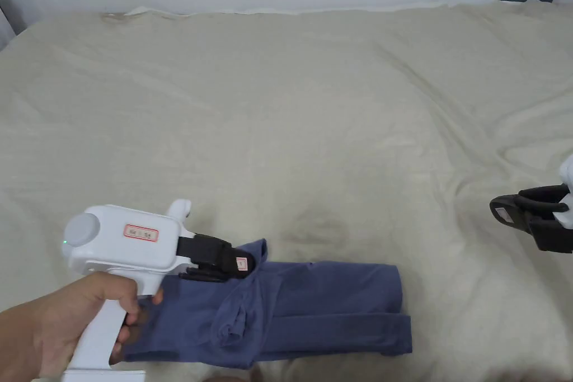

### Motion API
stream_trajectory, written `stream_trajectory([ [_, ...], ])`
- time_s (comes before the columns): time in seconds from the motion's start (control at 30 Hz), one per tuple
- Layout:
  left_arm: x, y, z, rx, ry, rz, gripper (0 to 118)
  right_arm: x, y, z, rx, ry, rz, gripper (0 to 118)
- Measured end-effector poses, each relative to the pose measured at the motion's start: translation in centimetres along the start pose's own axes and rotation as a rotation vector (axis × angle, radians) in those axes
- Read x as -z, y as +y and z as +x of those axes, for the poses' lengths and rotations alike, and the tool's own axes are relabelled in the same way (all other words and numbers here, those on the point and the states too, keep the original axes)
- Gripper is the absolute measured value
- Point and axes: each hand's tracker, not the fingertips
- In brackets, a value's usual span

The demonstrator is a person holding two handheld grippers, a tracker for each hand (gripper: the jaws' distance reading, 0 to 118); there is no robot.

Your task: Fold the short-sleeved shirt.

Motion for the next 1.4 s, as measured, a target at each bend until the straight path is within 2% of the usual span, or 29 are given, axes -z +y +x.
stream_trajectory([
  [0.17,1.3,-0.4,0.7,0.014,-0.027,0.003,0,0.6,0.2,0.3,0.007,-0.003,-0.011,0],
  [0.23,-0.7,-0.5,0.4,0.04,-0.066,0.012,0,0.9,0.3,0.5,0.005,0.001,-0.014,0],
  [0.3,-3.3,-1.1,0.0,0.053,-0.025,0.032,0,1.2,0.3,0.6,0.003,0.005,-0.017,0],
  [0.47,-7.8,-3.3,-4.6,-0.026,0.045,0.004,0,2.1,0.6,0.8,-0.004,0.016,-0.018,0],
  [0.6,-4.7,-5.5,-3.6,-0.007,0.021,-0.078,0,2.7,1.0,0.2,-0.004,0.025,-0.015,0],
  [0.8,0.0,-5.2,-1.4,0.023,-0.056,-0.101,0,2.3,2.1,-1.4,-0.025,0.031,-0.021,0],
  [0.9,-0.2,-4.3,-0.8,0.078,-0.099,-0.083,0,2.0,2.6,-1.5,-0.033,0.03,-0.019,0],
  [1.1,-4.6,-4.5,0.4,0.142,-0.026,-0.053,0,2.2,4.0,-1.7,-0.054,0.029,-0.01,0],
  [1.23,-10.7,-5.6,-1.6,0.183,0.157,0.027,0,2.8,4.8,-2.1,-0.065,0.04,-0.012,0],
  [1.27,-12.3,-6.2,-1.7,0.225,0.259,0.046,0,2.9,5.1,-2.4,-0.068,0.042,-0.012,0],
  [1.3,-13.9,-6.5,-1.9,0.294,0.419,0.074,0,3.1,5.2,-2.5,-0.071,0.046,-0.012,0],
  [1.4,-17.6,-7.6,-2.7,0.376,0.609,0.154,0,3.6,5.7,-3.1,-0.076,0.058,-0.012,0],
])
